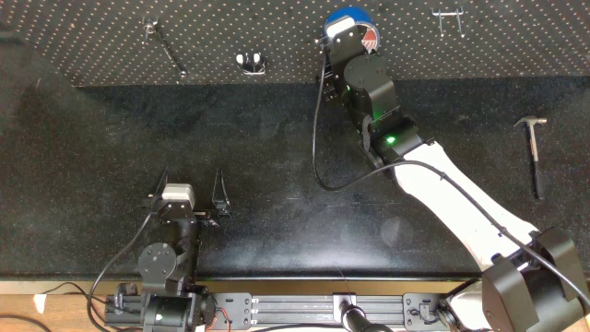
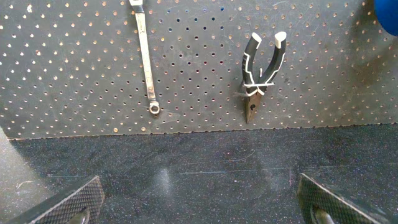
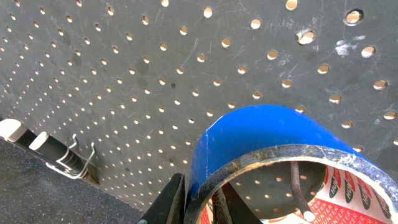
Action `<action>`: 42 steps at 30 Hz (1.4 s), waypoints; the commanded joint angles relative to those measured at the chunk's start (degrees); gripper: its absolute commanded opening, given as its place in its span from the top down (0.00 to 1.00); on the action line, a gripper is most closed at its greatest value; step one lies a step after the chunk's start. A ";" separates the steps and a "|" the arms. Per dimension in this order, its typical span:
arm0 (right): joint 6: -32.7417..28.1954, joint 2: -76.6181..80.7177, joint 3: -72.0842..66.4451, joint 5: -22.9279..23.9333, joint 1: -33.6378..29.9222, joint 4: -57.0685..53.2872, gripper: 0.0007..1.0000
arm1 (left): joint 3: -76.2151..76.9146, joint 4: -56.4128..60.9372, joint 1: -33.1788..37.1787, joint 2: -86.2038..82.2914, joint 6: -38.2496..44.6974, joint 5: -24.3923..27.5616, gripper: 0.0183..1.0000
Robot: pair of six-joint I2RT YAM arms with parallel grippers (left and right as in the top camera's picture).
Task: Place Tools Onto Pegboard
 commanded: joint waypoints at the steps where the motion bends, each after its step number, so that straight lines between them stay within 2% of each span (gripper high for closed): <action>1: -0.81 0.11 0.61 0.90 0.59 0.59 0.69 | -0.09 -0.44 -0.31 -0.42 0.90 0.20 0.00; 2: -0.81 0.11 0.61 0.90 0.94 0.59 0.61 | -0.09 -0.44 -0.31 -0.42 0.92 0.20 0.00; 3: -0.79 0.11 0.61 0.87 1.16 0.46 0.58 | -0.09 -0.44 -0.31 -0.42 0.92 0.20 0.00; 5: -0.79 -1.25 0.61 0.87 2.51 -2.97 0.58 | -0.09 -0.44 -0.31 -0.42 0.92 0.20 0.00; 8: -0.24 -5.62 0.61 0.85 3.52 -15.21 0.55 | -0.09 -0.44 -0.31 -0.42 0.92 0.20 0.00; 10: 1.16 -10.88 0.61 0.83 3.43 -27.30 0.27 | -0.09 -0.44 -0.31 -0.42 0.92 0.20 0.00; 11: 1.18 -14.29 0.61 0.44 2.78 -35.23 0.06 | -0.09 -0.44 -0.31 -0.42 0.92 0.20 0.00; 12: 2.99 -17.99 0.61 -2.16 0.28 -45.70 0.02 | -0.09 -0.44 -0.31 -0.44 0.92 0.20 0.00; 14: 6.88 -20.70 0.61 -6.58 -6.86 -60.26 0.02 | -0.09 -0.44 -0.31 -0.42 0.92 0.20 0.00; 16: 6.97 -20.26 0.59 -9.27 -21.07 -73.00 0.02 | -0.09 -0.44 -0.31 -0.42 0.92 0.20 0.00; 17: 2.64 -19.82 0.59 -9.27 -29.81 -77.00 0.03 | -0.09 -0.44 -0.31 -0.42 0.92 0.20 0.00; 19: -6.91 -18.73 0.37 -9.68 -42.60 -78.73 0.02 | -0.09 -0.44 -0.31 -0.42 0.92 0.20 0.00; 21: -13.88 -16.57 0.37 -9.70 -52.72 -79.10 0.02 | -0.09 -0.44 -0.31 -0.44 0.90 0.20 0.00; 24: -23.74 -10.49 0.37 -9.90 -62.60 -78.18 0.02 | -0.09 -0.44 -0.31 -0.42 0.92 0.20 0.00; 25: -28.63 -8.07 0.37 -12.59 -64.83 -75.97 0.02 | -0.09 -0.44 -0.31 -0.44 0.92 0.20 0.00; 27: -32.70 -5.44 0.37 -14.84 -66.36 -73.35 0.02 | -0.09 -0.44 -0.31 -0.42 0.92 0.20 0.00; 30: -40.57 0.63 0.37 -14.71 -66.66 -68.81 0.02 | -0.09 -0.44 -0.31 -0.42 0.90 0.20 0.00; 35: -40.87 5.77 0.37 -14.56 -66.66 -62.47 0.02 | -0.09 -0.44 -0.31 -0.42 0.92 0.20 0.00; 38: -40.85 8.35 0.37 -12.41 -66.66 -61.86 0.02 | -0.09 -0.44 -0.31 -0.42 0.92 0.20 0.00; 42: -40.87 10.14 0.37 -12.41 -66.66 -61.05 0.02 | -0.09 -0.44 -0.31 -0.44 0.92 0.20 0.00</action>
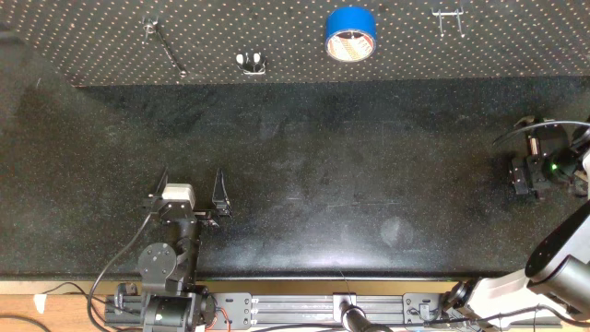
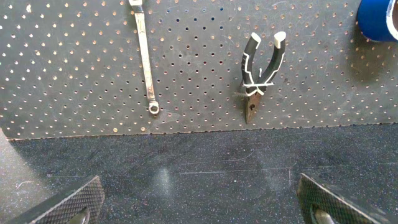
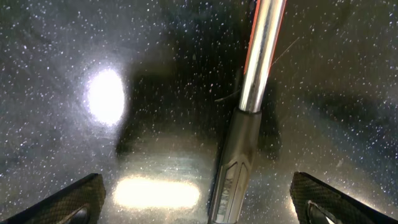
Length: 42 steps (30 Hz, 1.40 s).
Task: Place Tools Onto Pegboard
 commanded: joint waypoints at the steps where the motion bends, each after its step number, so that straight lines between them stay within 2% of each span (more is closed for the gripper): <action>1: -0.96 2.29 -0.02 0.72 -0.24 -0.02 0.02 | -0.11 -0.42 -0.31 -0.42 0.94 0.11 0.00; 4: -0.96 2.82 -0.28 0.74 -0.24 -0.17 0.02 | -0.11 -0.42 -0.31 -0.42 0.94 0.11 0.00; 6: -0.96 2.84 -0.42 0.76 -0.24 -0.15 0.11 | -0.11 -0.42 -0.31 -0.42 0.94 0.11 0.00; 9: -0.72 2.86 -1.75 4.55 -0.24 1.01 0.30 | -0.11 -0.42 -0.31 -0.42 0.94 0.11 0.00; 11: -0.72 2.86 -3.19 4.92 -0.24 2.19 0.43 | -0.11 -0.42 -0.31 -0.42 0.92 0.11 0.00; 12: -0.26 2.86 -3.52 4.92 -0.24 2.60 0.51 | -0.11 -0.42 -0.31 -0.42 0.94 0.11 0.00; 13: 0.66 2.86 -3.63 4.94 -0.24 3.08 0.63 | -0.11 -0.42 -0.31 -0.42 0.94 0.11 0.00; 14: 0.79 2.86 -3.67 4.90 -0.24 3.30 0.69 | -0.11 -0.42 -0.31 -0.44 0.94 0.11 0.00; 15: 0.79 2.86 -3.67 4.92 -0.24 3.43 0.79 | -0.11 -0.42 -0.31 -0.42 0.94 0.11 0.00; 16: 1.22 2.86 -3.67 4.85 -0.24 3.78 0.92 | -0.11 -0.42 -0.31 -0.42 0.94 0.11 0.00; 19: 7.65 -0.15 -3.67 4.55 0.07 5.68 0.93 | -0.11 -0.42 -0.31 -0.42 0.92 0.11 0.00; 20: 11.30 -3.58 -3.67 2.36 0.50 6.51 0.93 | -0.11 -0.42 -0.31 -0.42 0.94 0.11 0.00; 21: 13.40 -7.87 -3.67 -2.71 0.87 7.28 0.93 | -0.11 -0.42 -0.31 -0.42 0.92 0.11 0.00; 23: 23.21 -18.36 -3.67 -10.62 2.80 10.08 0.93 | -0.11 -0.42 -0.31 -0.42 0.94 0.11 0.00; 25: 30.51 -26.75 -3.67 -15.04 6.69 12.74 0.93 | -0.11 -0.42 -0.31 -0.44 0.94 0.11 0.00; 26: 33.29 -30.05 -3.67 -15.17 9.73 13.84 0.92 | -0.11 -0.42 -0.31 -0.42 0.92 0.11 0.00; 29: 34.69 -35.43 -3.67 -14.95 22.21 17.14 0.93 | -0.11 -0.42 -0.31 -0.42 0.94 0.11 0.00; 32: 34.67 -35.19 -3.67 -13.18 29.11 18.86 0.93 | -0.11 -0.42 -0.31 -0.42 0.92 0.11 0.00; 36: 34.62 -32.68 -3.67 -12.98 32.11 18.88 0.93 | -0.11 -0.42 -0.31 -0.44 0.94 0.11 0.00; 42: 34.67 -27.28 -3.67 -11.69 32.15 18.86 0.93 | -0.11 -0.42 -0.31 -0.42 0.94 0.11 0.00</action>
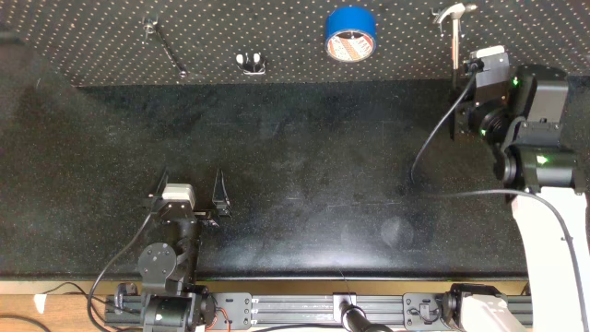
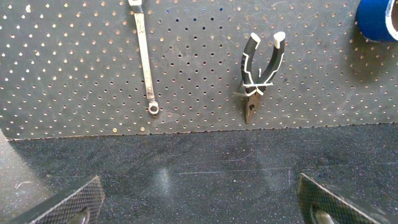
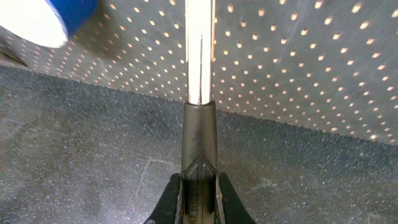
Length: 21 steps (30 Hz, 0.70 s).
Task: Place Tools Onto Pegboard
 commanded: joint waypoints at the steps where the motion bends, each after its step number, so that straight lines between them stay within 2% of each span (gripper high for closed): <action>1: 1.27 2.97 0.37 1.86 0.42 0.68 0.93 | -0.11 -0.42 -0.28 -0.42 0.92 0.00 0.00; 7: 1.25 6.21 0.37 2.93 0.44 1.16 0.91 | -0.11 -0.42 -0.28 -0.42 0.92 0.00 0.00; 8: 1.25 6.51 0.37 2.93 0.44 1.36 0.77 | -0.11 -0.42 -0.28 -0.44 0.92 0.00 0.00; 9: 1.27 6.56 0.37 2.91 0.44 1.70 0.27 | -0.11 -0.42 -0.28 -0.42 0.92 0.00 0.00; 10: 1.27 6.54 0.37 2.89 0.44 1.97 0.02 | -0.11 -0.42 -0.28 -0.42 0.90 0.00 0.00; 14: 1.25 4.09 -1.18 2.91 0.44 1.97 0.02 | -0.11 -0.42 -0.28 -0.44 0.90 0.00 0.00; 18: 1.29 -7.34 -18.36 2.62 0.44 12.07 0.02 | -0.11 -0.42 -0.28 -0.42 0.92 0.00 0.00; 21: 1.29 -20.90 -36.48 2.62 0.44 23.71 0.02 | -0.11 -0.42 -0.28 -0.42 0.92 0.00 0.00</action>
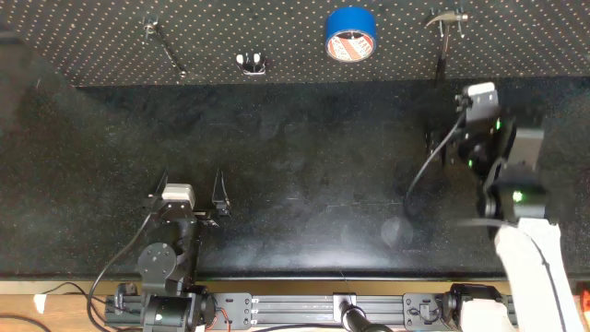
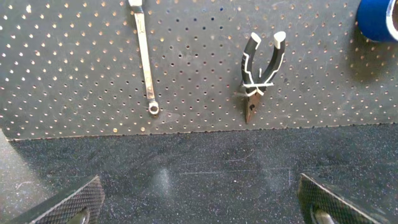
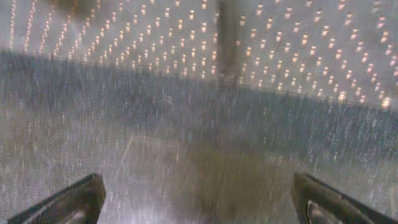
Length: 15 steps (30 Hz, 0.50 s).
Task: Place Tools Onto Pegboard
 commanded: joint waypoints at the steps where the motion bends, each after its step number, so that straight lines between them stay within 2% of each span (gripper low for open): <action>1: 0.24 -15.93 -19.39 0.24 0.39 10.29 0.02 | -0.15 -0.44 -0.28 -0.44 0.94 0.00 0.00; 6: 0.26 -35.98 -35.32 -1.25 0.46 20.28 0.02 | -0.15 -0.44 -0.28 -0.42 0.94 0.00 0.00; 13: 0.31 -52.74 -37.77 -1.22 2.01 18.25 0.02 | -0.15 -0.44 -0.28 -0.42 0.92 0.00 0.00; 14: 3.10 -55.80 -37.77 -0.07 3.30 15.23 0.02 | -0.15 -0.44 -0.28 -0.44 0.94 0.00 0.00; 15: 8.68 -58.40 -37.77 3.32 4.24 13.07 0.02 | -0.15 -0.44 -0.28 -0.42 0.92 0.00 0.00</action>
